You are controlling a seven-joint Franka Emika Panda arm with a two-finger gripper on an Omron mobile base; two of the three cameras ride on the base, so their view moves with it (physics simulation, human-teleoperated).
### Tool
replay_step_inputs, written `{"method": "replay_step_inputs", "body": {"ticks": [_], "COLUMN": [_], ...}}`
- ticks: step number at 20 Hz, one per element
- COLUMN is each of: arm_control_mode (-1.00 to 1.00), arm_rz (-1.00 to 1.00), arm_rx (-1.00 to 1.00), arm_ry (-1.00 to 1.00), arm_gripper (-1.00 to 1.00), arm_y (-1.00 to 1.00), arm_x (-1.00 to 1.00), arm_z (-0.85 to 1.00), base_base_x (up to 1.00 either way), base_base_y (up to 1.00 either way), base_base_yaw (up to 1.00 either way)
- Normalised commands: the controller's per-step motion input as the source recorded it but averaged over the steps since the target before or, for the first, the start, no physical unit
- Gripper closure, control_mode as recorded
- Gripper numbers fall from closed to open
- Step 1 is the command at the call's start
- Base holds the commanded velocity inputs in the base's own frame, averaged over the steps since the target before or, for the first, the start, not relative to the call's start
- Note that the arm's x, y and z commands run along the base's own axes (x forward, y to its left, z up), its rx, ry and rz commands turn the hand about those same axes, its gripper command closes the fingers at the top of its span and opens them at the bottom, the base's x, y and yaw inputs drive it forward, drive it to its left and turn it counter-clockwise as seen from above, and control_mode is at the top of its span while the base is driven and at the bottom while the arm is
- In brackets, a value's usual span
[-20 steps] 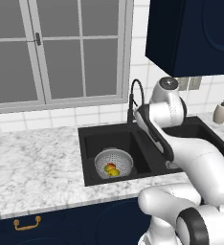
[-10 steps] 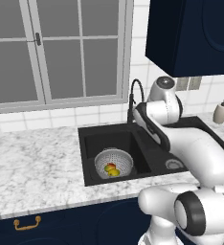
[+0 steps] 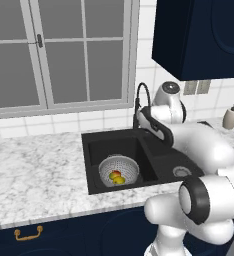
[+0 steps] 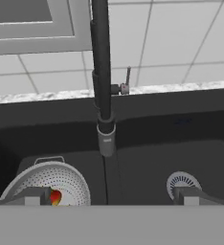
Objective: Put the colander in the sink, put the pear, mango in the colander, and turn on the sink faucet and pour water over the colander.
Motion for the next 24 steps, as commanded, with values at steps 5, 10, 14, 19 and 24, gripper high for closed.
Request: {"method": "replay_step_inputs", "body": {"ticks": [5, 10, 14, 19, 24], "arm_control_mode": [-1.0, -1.0, -1.0, -1.0, -1.0], "arm_rz": [0.0, 0.0, 0.0, 0.0, 0.0], "arm_rx": [0.0, 0.01, 0.03, 0.01, 0.0], "arm_ry": [0.0, 0.0, 0.0, 0.0, 0.0], "arm_gripper": [-1.0, -1.0, -1.0, -1.0, -1.0], "arm_y": [0.0, 0.0, 0.0, -0.01, -0.01], "arm_x": [0.35, 0.35, 0.38, 0.25, 0.31], "arm_z": [-0.17, -0.11, -0.09, -0.21, -0.28], "base_base_x": [0.0, 0.0, 0.0, 0.0, 0.0], "base_base_y": [0.0, 0.0, 0.0, 0.0, 0.0], "base_base_yaw": [0.0, 0.0, 0.0, 0.0, 0.0]}}
